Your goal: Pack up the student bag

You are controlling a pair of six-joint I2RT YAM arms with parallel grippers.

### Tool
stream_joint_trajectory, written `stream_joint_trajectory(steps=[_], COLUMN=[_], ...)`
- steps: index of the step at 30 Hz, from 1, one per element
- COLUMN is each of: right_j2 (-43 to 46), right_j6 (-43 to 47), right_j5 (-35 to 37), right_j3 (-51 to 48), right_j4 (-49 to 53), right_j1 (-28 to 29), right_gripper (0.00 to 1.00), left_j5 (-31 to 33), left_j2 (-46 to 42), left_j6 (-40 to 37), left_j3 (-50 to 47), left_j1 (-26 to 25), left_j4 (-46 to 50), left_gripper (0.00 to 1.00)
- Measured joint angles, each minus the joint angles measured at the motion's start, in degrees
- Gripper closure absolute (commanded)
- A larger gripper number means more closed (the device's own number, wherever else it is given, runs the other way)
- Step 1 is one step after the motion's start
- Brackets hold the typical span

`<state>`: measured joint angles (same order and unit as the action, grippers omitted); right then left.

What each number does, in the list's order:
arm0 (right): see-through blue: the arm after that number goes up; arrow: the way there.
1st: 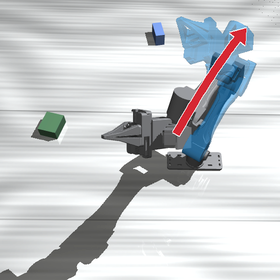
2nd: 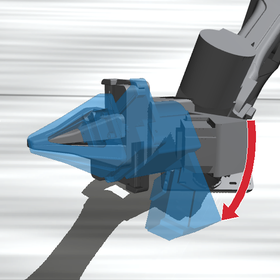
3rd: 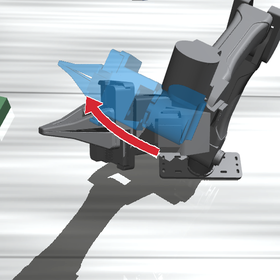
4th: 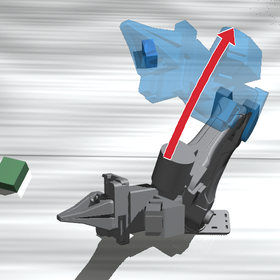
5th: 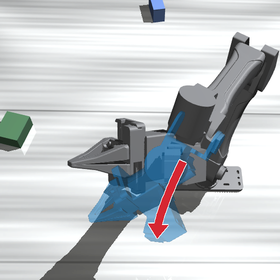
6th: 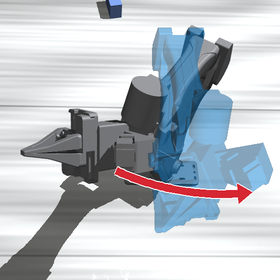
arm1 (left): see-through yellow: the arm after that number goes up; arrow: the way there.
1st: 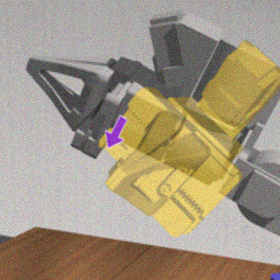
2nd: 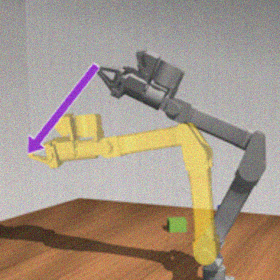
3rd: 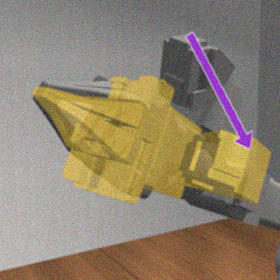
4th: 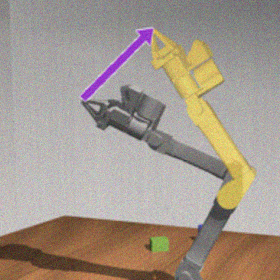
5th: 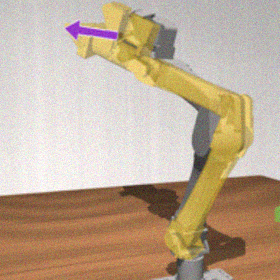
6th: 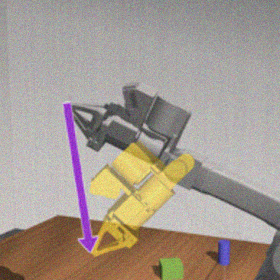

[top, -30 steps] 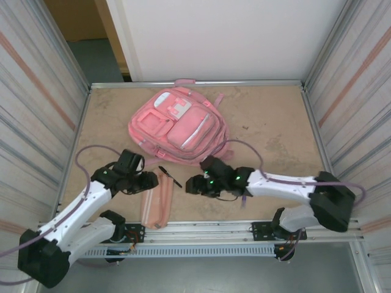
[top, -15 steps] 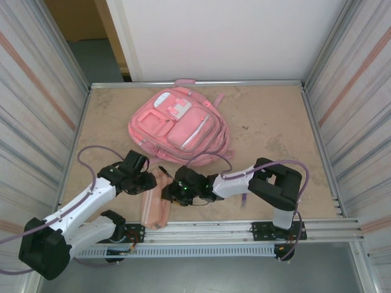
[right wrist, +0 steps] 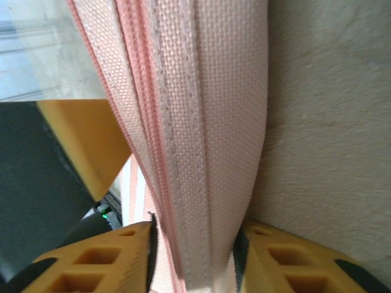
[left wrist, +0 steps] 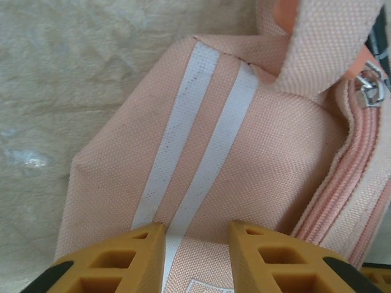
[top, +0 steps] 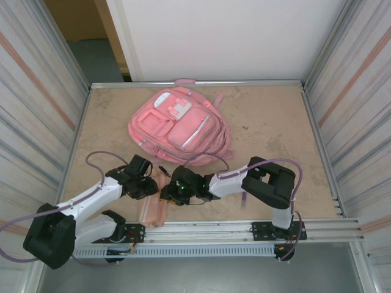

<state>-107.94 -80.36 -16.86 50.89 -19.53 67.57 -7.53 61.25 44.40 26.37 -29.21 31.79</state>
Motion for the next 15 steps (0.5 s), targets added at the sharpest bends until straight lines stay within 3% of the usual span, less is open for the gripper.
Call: stream_joint_trajectory(steps=[6,15], right_j2=[0.15,6.99], right_j6=[3.52,9.94], right_j5=[1.38,4.37], right_j3=[1.25,1.84], right_j4=[4.87,14.08], right_j1=[-0.09,-0.09], right_gripper=[0.87,0.92], left_j5=[-1.51,-4.46], left_j2=[-5.68,-12.09], left_j6=[0.00,-1.07], left_j3=[0.22,7.82], left_j1=[-0.04,0.00], left_j4=[0.48,3.80], left_gripper=[0.66,0.56])
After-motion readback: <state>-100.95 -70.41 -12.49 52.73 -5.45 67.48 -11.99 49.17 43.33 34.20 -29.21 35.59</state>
